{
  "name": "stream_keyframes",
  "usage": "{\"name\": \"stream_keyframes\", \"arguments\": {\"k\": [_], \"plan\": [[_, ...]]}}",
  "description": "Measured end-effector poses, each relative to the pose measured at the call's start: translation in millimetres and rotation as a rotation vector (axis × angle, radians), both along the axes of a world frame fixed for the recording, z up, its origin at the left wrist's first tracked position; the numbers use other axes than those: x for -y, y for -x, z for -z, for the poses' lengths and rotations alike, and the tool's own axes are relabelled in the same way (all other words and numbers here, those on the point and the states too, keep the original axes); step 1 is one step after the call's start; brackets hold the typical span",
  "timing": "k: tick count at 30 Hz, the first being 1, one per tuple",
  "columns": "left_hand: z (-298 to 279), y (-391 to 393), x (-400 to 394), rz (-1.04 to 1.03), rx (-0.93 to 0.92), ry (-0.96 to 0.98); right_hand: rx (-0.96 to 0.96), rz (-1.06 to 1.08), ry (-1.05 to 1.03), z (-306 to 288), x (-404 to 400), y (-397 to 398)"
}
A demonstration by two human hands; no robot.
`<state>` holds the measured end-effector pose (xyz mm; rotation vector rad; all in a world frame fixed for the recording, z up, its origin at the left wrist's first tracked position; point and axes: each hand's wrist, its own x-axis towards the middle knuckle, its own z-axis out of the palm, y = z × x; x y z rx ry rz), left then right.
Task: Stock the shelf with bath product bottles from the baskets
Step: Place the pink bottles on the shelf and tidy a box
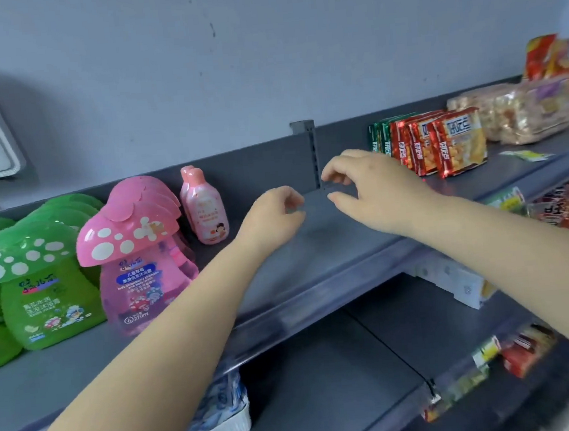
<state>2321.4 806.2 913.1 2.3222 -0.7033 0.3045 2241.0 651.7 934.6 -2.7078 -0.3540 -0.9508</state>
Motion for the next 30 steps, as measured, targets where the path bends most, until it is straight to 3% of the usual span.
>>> {"name": "stream_keyframes", "arguments": {"k": [7, 12, 22, 26, 30], "plan": [[25.4, 67.0, 78.6, 0.243, 0.321, -0.334, -0.132, 0.304, 0.147, 39.0, 63.4, 81.7], [66.4, 108.4, 147.3, 0.443, 0.469, -0.447, -0.232, 0.45, 0.179, 78.3, 120.3, 136.6], [160.8, 209.4, 294.1, 0.809, 0.368, -0.553, -0.526, 0.692, 0.001, 179.4, 232.2, 257.6], [210.2, 248.1, 340.4, 0.917, 0.242, -0.633, -0.677, 0.78, -0.127, 230.5, 270.8, 301.8], [270.0, 281.5, 373.5, 0.969, -0.008, -0.7, -0.815, 0.854, -0.262, 290.0, 301.6, 336.5]]}}
